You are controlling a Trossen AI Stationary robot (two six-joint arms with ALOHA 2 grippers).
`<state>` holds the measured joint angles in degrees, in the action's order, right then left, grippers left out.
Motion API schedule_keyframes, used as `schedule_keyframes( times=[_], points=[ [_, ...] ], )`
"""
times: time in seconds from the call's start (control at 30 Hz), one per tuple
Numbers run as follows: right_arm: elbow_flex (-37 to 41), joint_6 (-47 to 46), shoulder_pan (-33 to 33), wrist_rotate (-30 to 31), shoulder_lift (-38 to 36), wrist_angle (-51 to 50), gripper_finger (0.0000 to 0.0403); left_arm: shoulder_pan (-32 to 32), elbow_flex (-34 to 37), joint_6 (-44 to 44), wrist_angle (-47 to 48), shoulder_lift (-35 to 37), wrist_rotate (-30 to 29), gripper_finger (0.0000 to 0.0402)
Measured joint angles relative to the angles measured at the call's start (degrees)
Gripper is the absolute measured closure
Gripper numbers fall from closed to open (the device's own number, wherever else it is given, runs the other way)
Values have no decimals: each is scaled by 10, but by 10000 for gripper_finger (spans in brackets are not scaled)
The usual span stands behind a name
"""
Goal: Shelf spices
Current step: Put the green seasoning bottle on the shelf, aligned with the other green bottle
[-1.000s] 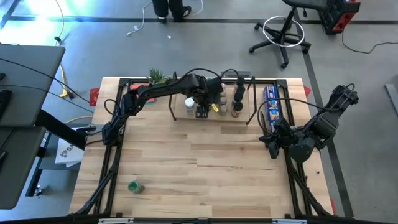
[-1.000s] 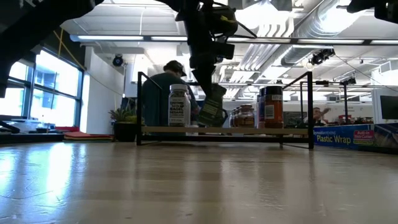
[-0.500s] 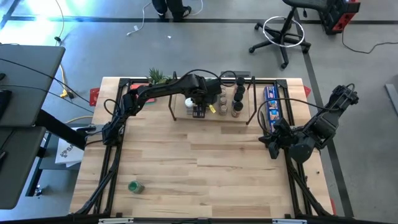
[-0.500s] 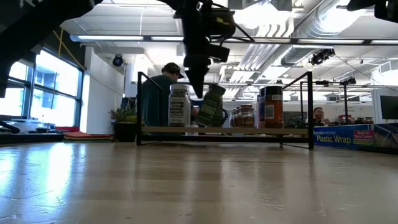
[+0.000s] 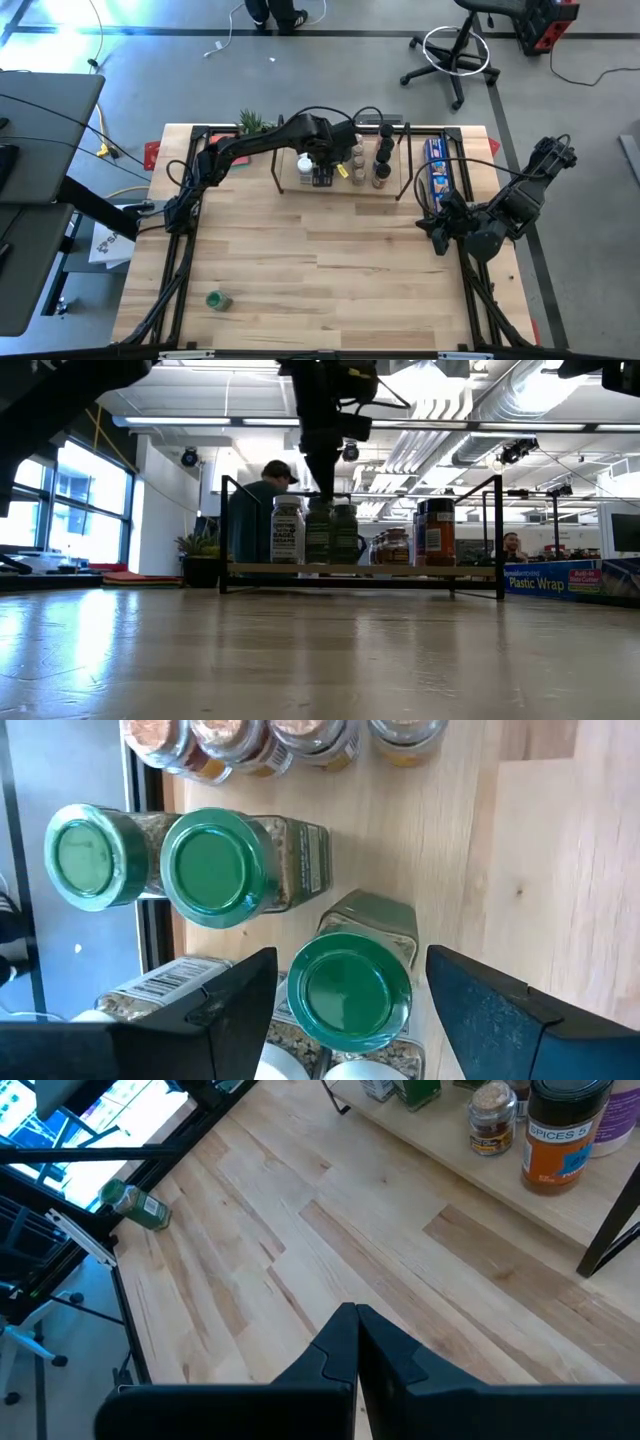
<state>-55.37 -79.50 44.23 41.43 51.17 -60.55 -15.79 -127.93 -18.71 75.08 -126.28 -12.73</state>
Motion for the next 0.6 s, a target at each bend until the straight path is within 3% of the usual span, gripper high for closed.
schedule_keyframes(
  times=[0.6],
  points=[
    [0, 0, 0, 0, 0, 0, 403, -3, 23, -69, -5, 2, 12, 195]
  ],
)
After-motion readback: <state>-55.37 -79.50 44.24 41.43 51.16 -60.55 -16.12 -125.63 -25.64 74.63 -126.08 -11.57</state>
